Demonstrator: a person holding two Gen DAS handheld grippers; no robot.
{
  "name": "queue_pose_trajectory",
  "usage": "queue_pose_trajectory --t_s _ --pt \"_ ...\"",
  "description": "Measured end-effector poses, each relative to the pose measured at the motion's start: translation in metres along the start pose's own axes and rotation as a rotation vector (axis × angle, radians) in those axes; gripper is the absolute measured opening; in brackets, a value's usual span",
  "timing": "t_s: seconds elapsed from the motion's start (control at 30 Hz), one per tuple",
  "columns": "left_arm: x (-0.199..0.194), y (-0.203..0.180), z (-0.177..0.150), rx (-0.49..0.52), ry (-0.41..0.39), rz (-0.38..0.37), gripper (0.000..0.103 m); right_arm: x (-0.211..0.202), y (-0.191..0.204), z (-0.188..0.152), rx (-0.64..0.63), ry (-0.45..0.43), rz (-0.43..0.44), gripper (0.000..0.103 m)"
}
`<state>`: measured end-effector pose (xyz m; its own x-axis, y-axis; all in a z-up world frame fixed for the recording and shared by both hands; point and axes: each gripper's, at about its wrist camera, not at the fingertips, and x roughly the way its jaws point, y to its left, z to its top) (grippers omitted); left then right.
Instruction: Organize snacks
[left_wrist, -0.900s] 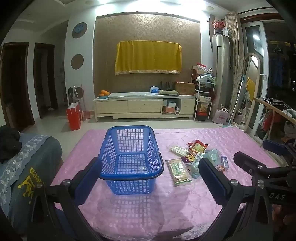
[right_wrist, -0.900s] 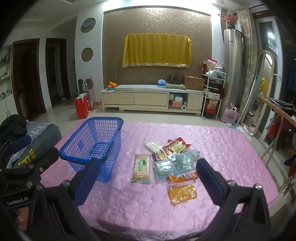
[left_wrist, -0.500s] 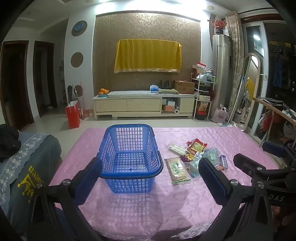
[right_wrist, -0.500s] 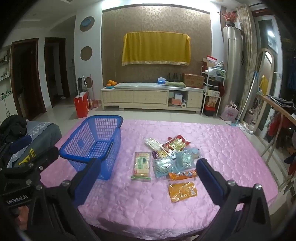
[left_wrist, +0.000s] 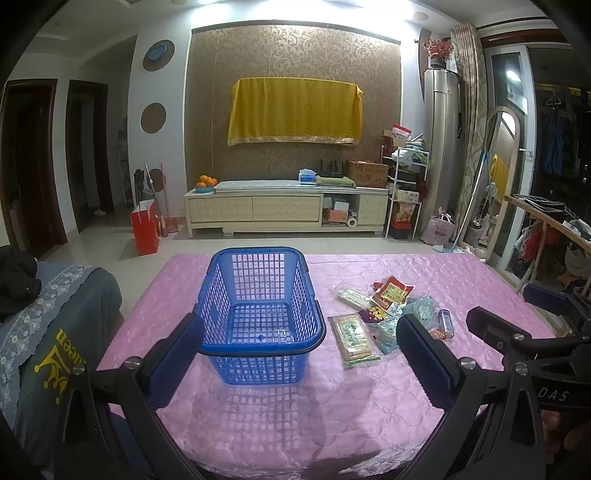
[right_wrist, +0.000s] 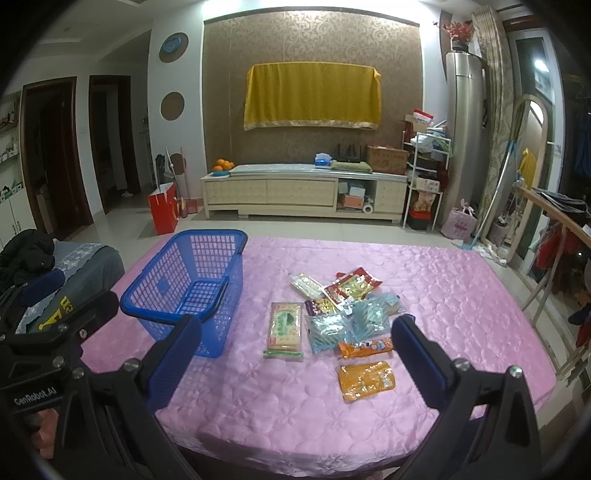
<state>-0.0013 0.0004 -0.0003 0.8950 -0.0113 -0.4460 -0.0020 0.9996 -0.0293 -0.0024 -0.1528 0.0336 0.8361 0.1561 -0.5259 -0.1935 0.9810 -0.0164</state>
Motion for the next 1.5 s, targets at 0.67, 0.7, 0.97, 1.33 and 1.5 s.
queue_pose_trajectory --t_s 0.67,0.7,0.97,1.33,1.5 --pt "-0.0011 -0.0013 -0.0023 0.003 0.015 0.001 0.103 0.0044 -0.0017 -0.0022 0.009 0.021 -0.002 0.103" --pt "-0.0014 -0.0009 -0.0026 0.0 0.018 0.0 0.103 0.0049 -0.002 -0.0027 0.011 0.024 -0.002 0.103" --pt "-0.0013 -0.0017 -0.0013 -0.001 0.028 -0.002 0.103 0.0058 -0.0017 -0.0029 0.007 0.031 -0.003 0.103" --pt "0.0002 -0.0042 -0.0017 -0.001 0.035 -0.005 0.103 0.0042 -0.003 -0.0038 0.006 0.037 -0.002 0.103" --pt "0.0011 -0.0042 -0.0026 -0.005 0.038 -0.011 0.103 0.0044 -0.0027 -0.0033 0.006 0.035 -0.002 0.103"
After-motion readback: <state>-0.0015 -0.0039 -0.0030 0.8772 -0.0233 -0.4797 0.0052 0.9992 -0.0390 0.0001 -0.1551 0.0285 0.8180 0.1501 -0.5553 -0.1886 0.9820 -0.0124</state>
